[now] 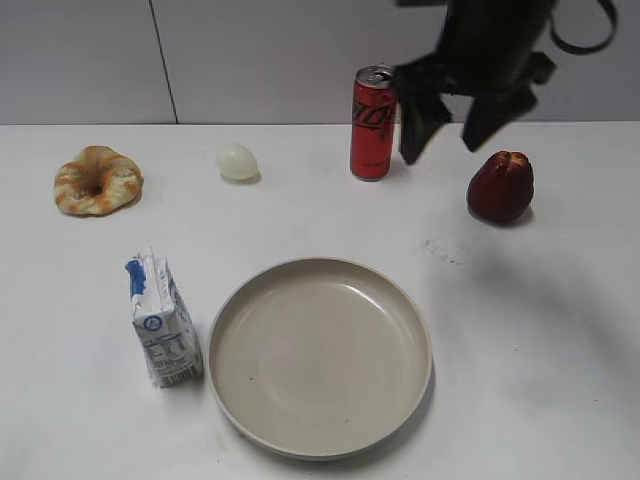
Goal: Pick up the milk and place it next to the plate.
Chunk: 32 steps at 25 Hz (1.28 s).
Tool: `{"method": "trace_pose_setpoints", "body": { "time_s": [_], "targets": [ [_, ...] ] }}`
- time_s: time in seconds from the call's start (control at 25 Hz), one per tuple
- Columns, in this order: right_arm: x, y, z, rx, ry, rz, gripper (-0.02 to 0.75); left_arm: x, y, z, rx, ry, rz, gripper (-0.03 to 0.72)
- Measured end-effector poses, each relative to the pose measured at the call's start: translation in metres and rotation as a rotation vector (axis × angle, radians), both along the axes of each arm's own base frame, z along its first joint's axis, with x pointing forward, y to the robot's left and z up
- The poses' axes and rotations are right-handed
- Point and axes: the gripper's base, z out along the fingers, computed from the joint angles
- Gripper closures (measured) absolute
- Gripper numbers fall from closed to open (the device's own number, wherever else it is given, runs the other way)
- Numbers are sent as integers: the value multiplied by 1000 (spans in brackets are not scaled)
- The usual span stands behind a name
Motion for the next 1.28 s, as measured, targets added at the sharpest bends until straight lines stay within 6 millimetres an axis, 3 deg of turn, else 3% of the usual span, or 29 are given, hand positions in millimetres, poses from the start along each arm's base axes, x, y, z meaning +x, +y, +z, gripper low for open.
{"method": "trace_pose_setpoints", "body": {
  "time_s": [0.2,0.36,0.48,0.76,1.0,1.12,1.28],
  "targets": [
    [-34,-76,-15,-34,38,-99,146,0,0,0,0,0,0,459],
    [-86,-125,-10,-32,-23,-203,146,0,0,0,0,0,0,459],
    [-128,-146,1,-23,-120,-265,146,0,0,0,0,0,0,459],
    [-217,-164,16,-15,-365,-301,146,0,0,0,0,0,0,459],
    [-288,-178,7,-2,-607,-335,146,0,0,0,0,0,0,459],
    [-316,-181,-3,29,-714,-340,146,0,0,0,0,0,0,459],
    [-341,-184,1,71,-873,-341,146,0,0,0,0,0,0,459]
  ]
}}
